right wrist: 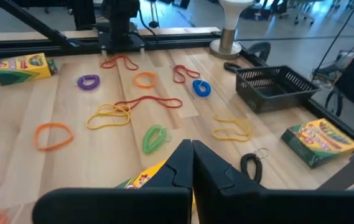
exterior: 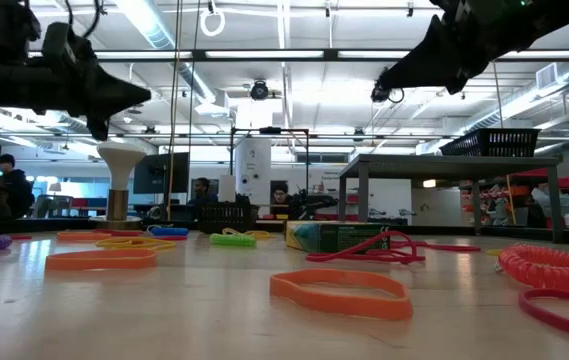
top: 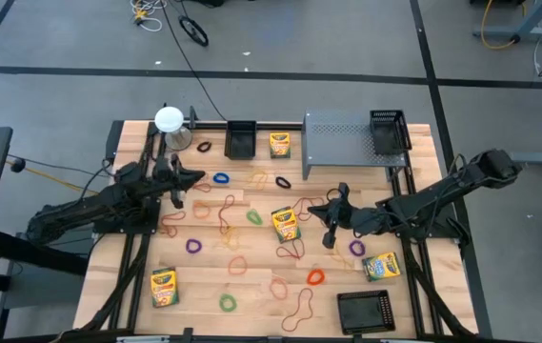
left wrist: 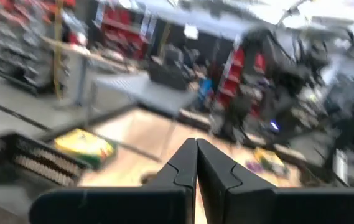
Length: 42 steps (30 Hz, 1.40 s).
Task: Pick & Place Office Desk Supplies
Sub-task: Put the top black bin on the shelf
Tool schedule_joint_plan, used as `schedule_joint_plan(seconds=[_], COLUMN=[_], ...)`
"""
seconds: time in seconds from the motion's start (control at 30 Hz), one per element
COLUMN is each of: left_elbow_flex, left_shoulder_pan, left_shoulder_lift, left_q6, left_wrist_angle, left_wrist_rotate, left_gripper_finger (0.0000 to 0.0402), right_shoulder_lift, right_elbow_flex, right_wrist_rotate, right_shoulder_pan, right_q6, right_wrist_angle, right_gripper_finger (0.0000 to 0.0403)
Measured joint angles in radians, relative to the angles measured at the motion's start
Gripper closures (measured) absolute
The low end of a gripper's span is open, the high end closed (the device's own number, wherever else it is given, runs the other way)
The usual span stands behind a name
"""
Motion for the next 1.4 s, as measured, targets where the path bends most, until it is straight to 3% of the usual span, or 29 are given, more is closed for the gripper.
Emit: schedule_joint_plan(seconds=[0.1, 0.3, 0.63, 0.8, 0.93, 1.1, 1.4], left_elbow_flex=[0.0, 0.049, 0.215, 0.323, 0.418, 0.534, 0.767], left_shoulder_pan=[-0.019, -0.079, -0.123, -0.123, -0.123, -0.123, -0.123], left_shoulder_lift=[0.094, 0.291, 0.533, 0.651, 0.779, 0.951, 1.201], left_q6=[0.005, 0.05, 0.126, 0.133, 0.127, 0.2, 0.345], left_wrist_angle=[0.006, 0.034, 0.124, 0.022, -0.09, -0.162, -0.397], left_wrist_rotate=[0.003, -0.103, -0.103, -0.095, -0.168, -0.235, -0.212], left_gripper_finger=[0.039, 0.039, 0.039, 0.039, 0.038, 0.0344, 0.0273], right_shoulder_lift=[0.0, 0.0, 0.0, 0.0, 0.0, 0.0, 0.0], right_elbow_flex=[0.0, 0.0, 0.0, 0.0, 0.0, 0.0, 0.0], right_wrist_rotate=[0.0, 0.001, 0.0, -0.001, -0.001, -0.002, -0.002], right_shoulder_pan=[-0.01, -0.018, -0.017, -0.017, -0.017, -0.017, -0.017], right_q6=[-0.012, -0.015, -0.064, -0.064, -0.064, -0.064, -0.064], right_wrist_angle=[0.005, 0.0, -0.001, -0.002, -0.004, -0.006, -0.007], right_gripper_finger=[0.0401, 0.04, 0.038, 0.037, 0.0369, 0.0369, 0.0369])
